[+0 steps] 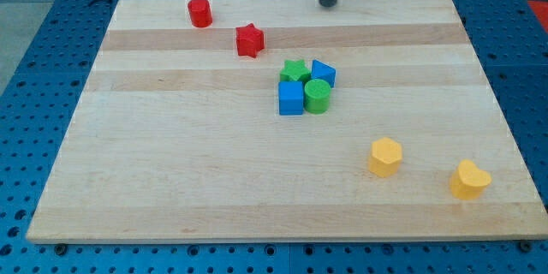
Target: Move red star towards the bottom center
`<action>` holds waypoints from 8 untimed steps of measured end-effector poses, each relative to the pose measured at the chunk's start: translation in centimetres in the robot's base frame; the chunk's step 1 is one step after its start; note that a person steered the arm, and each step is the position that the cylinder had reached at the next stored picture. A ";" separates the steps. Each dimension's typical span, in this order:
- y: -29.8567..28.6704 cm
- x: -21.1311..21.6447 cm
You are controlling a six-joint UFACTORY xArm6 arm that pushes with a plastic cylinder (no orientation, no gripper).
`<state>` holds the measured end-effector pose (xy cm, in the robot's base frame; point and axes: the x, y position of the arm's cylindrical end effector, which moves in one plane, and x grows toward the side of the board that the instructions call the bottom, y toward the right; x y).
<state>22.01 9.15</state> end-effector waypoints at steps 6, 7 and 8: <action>-9.2 6.4; -11.6 5.3; -15.5 8.1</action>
<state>30.15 -6.35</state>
